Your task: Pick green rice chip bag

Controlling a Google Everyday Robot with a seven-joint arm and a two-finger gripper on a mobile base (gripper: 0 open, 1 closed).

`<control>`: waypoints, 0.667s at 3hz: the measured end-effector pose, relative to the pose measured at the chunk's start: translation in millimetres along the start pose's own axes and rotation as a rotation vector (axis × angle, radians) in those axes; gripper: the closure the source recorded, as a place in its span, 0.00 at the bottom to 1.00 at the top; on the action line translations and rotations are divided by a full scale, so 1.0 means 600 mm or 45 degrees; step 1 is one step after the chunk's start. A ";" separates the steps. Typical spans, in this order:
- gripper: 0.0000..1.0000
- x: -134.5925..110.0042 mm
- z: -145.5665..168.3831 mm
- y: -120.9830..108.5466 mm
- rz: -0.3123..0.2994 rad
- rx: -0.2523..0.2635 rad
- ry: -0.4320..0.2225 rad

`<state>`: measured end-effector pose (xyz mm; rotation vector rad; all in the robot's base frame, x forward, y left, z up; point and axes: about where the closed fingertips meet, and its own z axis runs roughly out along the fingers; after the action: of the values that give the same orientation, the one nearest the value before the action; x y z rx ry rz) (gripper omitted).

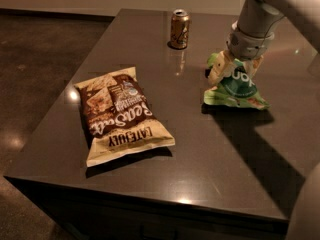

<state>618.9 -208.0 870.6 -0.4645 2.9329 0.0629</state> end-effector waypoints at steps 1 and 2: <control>0.69 -0.001 -0.015 0.013 -0.056 -0.014 -0.019; 0.92 -0.010 -0.046 0.038 -0.165 -0.021 -0.056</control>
Offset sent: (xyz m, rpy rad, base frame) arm -0.0170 0.0401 0.0611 0.0037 -0.0799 0.2556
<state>612.8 -186.3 899.1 -0.6461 2.8536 0.0798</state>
